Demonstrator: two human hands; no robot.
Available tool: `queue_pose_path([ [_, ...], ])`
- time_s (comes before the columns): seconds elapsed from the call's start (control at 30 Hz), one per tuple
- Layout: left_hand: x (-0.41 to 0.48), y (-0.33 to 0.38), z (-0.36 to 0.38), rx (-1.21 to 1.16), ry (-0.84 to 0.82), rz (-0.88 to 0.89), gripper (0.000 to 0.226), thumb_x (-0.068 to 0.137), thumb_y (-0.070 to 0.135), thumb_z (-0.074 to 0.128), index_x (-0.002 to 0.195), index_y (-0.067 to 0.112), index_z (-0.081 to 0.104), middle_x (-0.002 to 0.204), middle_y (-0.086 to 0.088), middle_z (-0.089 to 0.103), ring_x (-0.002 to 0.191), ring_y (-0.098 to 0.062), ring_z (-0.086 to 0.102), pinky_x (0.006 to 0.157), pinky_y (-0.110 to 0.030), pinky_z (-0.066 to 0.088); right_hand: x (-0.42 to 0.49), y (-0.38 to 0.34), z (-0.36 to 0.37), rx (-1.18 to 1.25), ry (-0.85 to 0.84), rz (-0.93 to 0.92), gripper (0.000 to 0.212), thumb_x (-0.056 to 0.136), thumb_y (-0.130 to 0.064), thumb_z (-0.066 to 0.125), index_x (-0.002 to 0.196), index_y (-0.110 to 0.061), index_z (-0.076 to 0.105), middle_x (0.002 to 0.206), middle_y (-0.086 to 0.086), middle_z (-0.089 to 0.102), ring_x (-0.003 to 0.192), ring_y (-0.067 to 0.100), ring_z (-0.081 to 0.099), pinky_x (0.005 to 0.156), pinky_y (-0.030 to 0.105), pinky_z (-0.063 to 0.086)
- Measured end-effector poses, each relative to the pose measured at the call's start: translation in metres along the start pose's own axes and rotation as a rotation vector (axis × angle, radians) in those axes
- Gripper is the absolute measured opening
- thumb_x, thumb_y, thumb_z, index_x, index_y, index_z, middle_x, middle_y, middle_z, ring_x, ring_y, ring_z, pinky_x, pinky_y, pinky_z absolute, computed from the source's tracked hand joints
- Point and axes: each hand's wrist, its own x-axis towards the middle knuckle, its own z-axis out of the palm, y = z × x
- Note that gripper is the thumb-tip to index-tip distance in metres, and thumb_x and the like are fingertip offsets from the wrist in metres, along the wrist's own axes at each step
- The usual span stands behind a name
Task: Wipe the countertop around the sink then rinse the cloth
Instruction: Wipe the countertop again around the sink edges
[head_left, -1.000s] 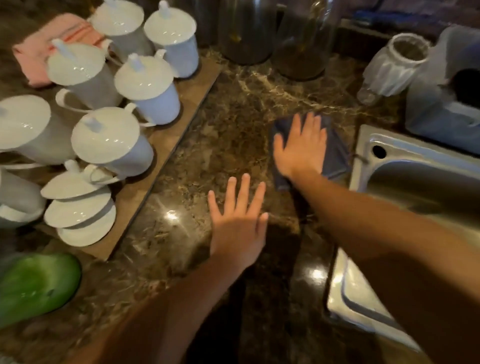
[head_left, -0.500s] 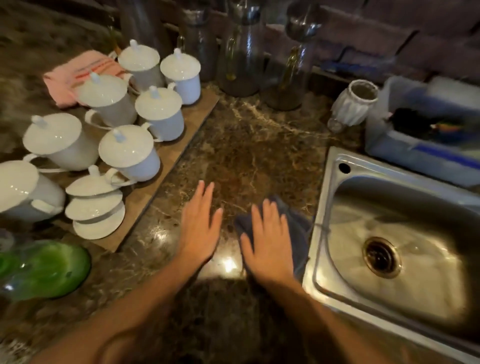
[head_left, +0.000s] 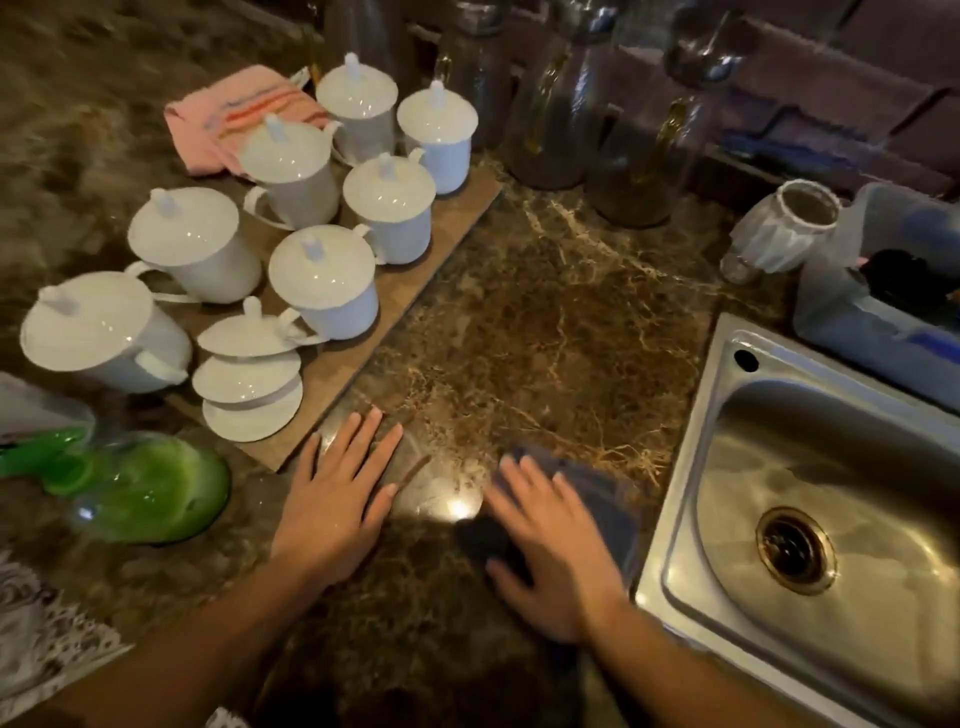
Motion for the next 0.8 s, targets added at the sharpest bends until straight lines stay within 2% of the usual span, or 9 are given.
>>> queue_pose_path([
  [0.07, 0.0, 0.0, 0.0, 0.003, 0.013, 0.025, 0.058, 0.097, 0.048, 0.016, 0.153, 0.032, 0.01, 0.161, 0.002, 0.013, 0.148, -0.014, 0.004, 0.115, -0.044, 0.002, 0.037, 0.029, -0.01, 0.061, 0.042, 0.074, 0.069, 0.092, -0.055, 0.037, 0.153, -0.027, 0.021, 0.162, 0.001, 0.009, 0.148, 0.017, -0.003, 0.121, 0.045, 0.005],
  [0.17, 0.0, 0.002, -0.004, -0.019, 0.027, 0.043, 0.058, 0.097, 0.044, 0.021, 0.152, 0.027, 0.024, 0.16, -0.002, 0.021, 0.148, -0.02, 0.015, 0.115, -0.049, 0.013, 0.098, 0.081, -0.023, 0.041, 0.167, 0.23, 0.071, 0.091, -0.055, 0.029, 0.151, -0.018, 0.03, 0.16, 0.01, 0.019, 0.148, 0.029, 0.013, 0.118, 0.047, 0.012],
  [0.23, -0.002, 0.001, -0.004, -0.004, 0.033, 0.048, 0.057, 0.097, 0.043, 0.022, 0.152, 0.026, 0.026, 0.16, -0.002, 0.021, 0.147, -0.022, 0.018, 0.114, -0.05, 0.016, 0.139, 0.114, -0.035, -0.036, 0.221, 0.326, 0.071, 0.091, -0.054, 0.028, 0.149, -0.013, 0.034, 0.157, 0.017, 0.026, 0.145, 0.035, 0.021, 0.115, 0.051, 0.018],
  [0.33, -0.003, -0.002, -0.002, -0.008, 0.043, 0.053, 0.056, 0.099, 0.043, 0.019, 0.153, 0.027, 0.021, 0.161, 0.0, 0.017, 0.148, -0.02, 0.012, 0.115, -0.049, 0.013, 0.192, 0.146, -0.05, -0.106, 0.278, 0.425, 0.071, 0.09, -0.052, 0.026, 0.145, -0.007, 0.035, 0.151, 0.024, 0.03, 0.141, 0.04, 0.025, 0.111, 0.053, 0.023],
  [0.43, -0.002, -0.001, -0.004, -0.03, 0.071, 0.053, 0.054, 0.1, 0.041, 0.021, 0.153, 0.029, 0.02, 0.161, 0.003, 0.014, 0.149, -0.017, 0.008, 0.116, -0.046, 0.008, 0.208, 0.157, -0.058, -0.126, 0.276, 0.414, 0.072, 0.09, -0.049, 0.025, 0.145, -0.004, 0.033, 0.152, 0.025, 0.028, 0.141, 0.042, 0.023, 0.111, 0.055, 0.022],
  [0.6, 0.002, 0.005, -0.008, -0.125, 0.059, 0.019, 0.057, 0.097, 0.041, 0.017, 0.153, 0.028, 0.016, 0.162, 0.008, 0.009, 0.147, -0.005, -0.003, 0.12, -0.041, 0.001, 0.168, 0.105, -0.052, -0.157, 0.252, 0.231, 0.067, 0.084, -0.046, 0.032, 0.139, -0.009, 0.042, 0.149, 0.021, 0.036, 0.135, 0.041, 0.033, 0.104, 0.054, 0.031],
  [0.67, 0.002, 0.005, -0.006, -0.119, 0.079, 0.014, 0.059, 0.096, 0.042, 0.016, 0.153, 0.029, 0.016, 0.161, 0.009, 0.008, 0.145, -0.002, -0.006, 0.119, -0.037, -0.004, 0.134, 0.064, -0.041, -0.111, 0.197, 0.16, 0.069, 0.082, -0.047, 0.033, 0.141, -0.013, 0.041, 0.153, 0.015, 0.034, 0.139, 0.037, 0.03, 0.108, 0.052, 0.028],
  [0.8, 0.0, 0.003, -0.003, -0.114, 0.15, 0.031, 0.053, 0.097, 0.036, 0.027, 0.149, 0.025, 0.032, 0.158, 0.002, 0.026, 0.146, -0.009, 0.013, 0.117, -0.037, 0.006, 0.049, -0.023, -0.004, 0.045, 0.082, 0.058, 0.068, 0.083, -0.042, 0.042, 0.148, -0.021, 0.034, 0.159, 0.002, 0.024, 0.147, 0.028, 0.015, 0.118, 0.05, 0.016],
])
